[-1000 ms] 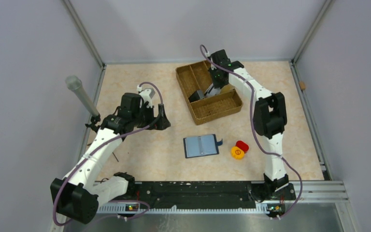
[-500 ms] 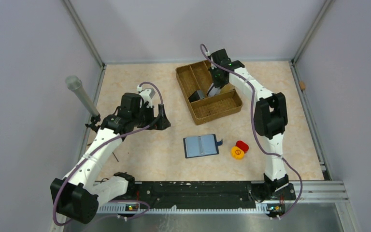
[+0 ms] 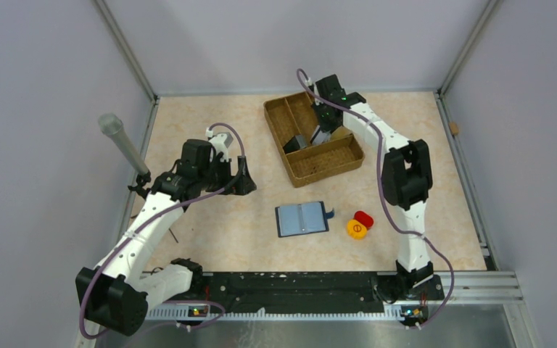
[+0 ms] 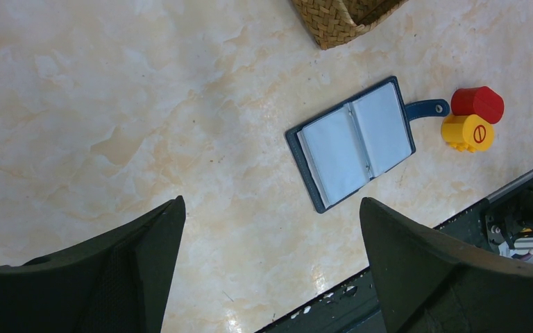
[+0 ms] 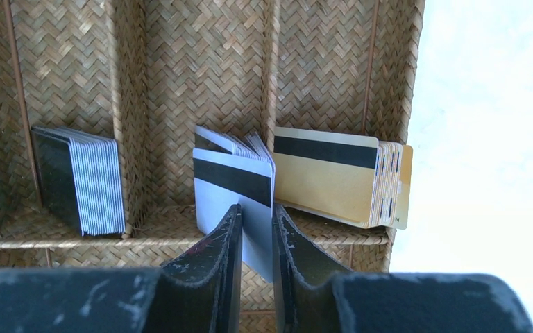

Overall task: Put the credit cards into the card holder
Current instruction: Pick up the credit card from the storage box.

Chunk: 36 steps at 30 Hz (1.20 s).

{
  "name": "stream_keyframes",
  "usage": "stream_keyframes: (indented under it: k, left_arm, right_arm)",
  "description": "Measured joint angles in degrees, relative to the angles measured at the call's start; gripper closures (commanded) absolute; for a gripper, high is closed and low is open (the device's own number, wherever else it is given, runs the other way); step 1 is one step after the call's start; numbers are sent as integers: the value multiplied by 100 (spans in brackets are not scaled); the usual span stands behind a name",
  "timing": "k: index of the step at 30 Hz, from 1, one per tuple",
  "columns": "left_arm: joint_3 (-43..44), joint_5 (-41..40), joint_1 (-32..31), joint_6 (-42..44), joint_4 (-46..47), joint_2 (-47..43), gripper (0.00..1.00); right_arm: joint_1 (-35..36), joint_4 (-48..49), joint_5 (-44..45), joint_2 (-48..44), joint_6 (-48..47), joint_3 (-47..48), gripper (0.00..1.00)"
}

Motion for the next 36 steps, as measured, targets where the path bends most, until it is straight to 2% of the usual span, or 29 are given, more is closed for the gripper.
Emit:
stream_keyframes:
  k: [7,26,36]
  left_arm:
    - [2,17,4,0,0,-2,1]
    - [28,396,4,103,337,-66,1]
    - [1038,400,4,98,601,264,1]
  right_arm:
    - [195,343,118,-345,-417,-413,100]
    - [15,208,-638,-492,-369,-243,100]
    - [-57,94,-852,-599,-374,219,100]
